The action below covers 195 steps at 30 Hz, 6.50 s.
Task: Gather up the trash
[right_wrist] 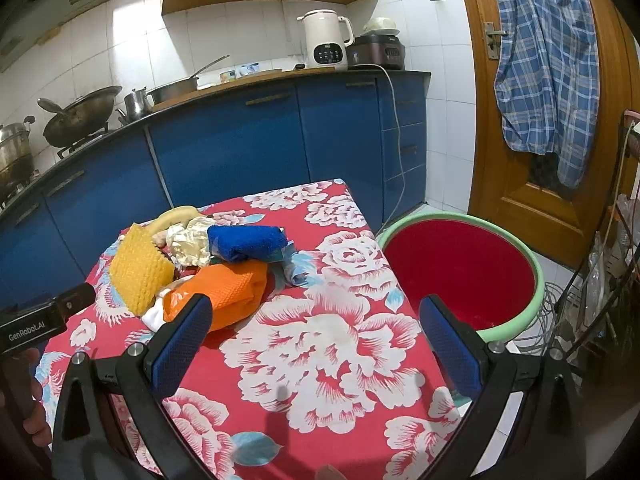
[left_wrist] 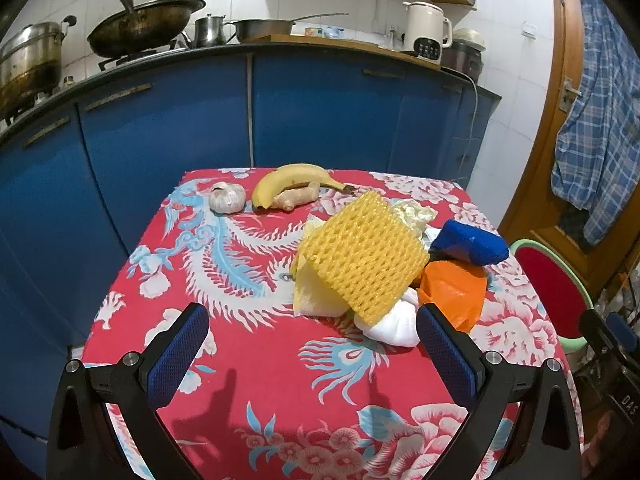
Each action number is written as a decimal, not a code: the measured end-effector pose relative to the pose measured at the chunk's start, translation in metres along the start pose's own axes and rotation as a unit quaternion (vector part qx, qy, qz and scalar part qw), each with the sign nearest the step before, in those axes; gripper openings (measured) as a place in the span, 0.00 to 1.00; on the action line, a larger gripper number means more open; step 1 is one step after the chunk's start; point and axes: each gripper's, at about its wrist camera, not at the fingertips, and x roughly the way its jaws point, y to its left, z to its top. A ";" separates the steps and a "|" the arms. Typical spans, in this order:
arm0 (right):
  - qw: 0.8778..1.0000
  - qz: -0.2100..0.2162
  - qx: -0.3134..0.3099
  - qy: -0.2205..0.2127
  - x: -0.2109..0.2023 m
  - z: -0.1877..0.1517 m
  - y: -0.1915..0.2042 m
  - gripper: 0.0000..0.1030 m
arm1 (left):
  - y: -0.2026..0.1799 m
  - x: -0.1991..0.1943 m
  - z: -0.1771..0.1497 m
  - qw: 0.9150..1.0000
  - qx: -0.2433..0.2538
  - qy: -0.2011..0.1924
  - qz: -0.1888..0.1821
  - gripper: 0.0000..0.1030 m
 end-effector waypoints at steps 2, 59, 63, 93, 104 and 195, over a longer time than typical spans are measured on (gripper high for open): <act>1.000 0.001 0.001 0.000 0.000 0.000 0.000 0.99 | 0.000 0.000 -0.001 1.000 0.000 0.001 0.000 1.00; 0.992 0.062 -0.069 0.089 0.096 0.049 0.039 0.99 | -0.006 0.061 0.027 0.999 0.011 0.048 -0.019 1.00; 0.990 0.074 -0.072 0.100 0.112 0.055 0.045 0.97 | -0.008 0.071 0.032 0.998 0.007 0.054 -0.034 1.00; 0.985 0.136 -0.086 0.056 0.093 0.066 0.059 0.18 | -0.008 0.064 0.044 0.990 -0.022 0.066 -0.122 0.15; 0.993 0.087 -0.075 0.024 0.063 0.068 0.023 0.18 | -0.030 0.036 0.055 0.987 -0.002 0.039 -0.153 0.15; 0.995 0.049 0.031 0.076 0.048 0.031 -0.048 0.67 | -0.100 0.049 0.043 0.987 0.053 0.071 -0.134 0.56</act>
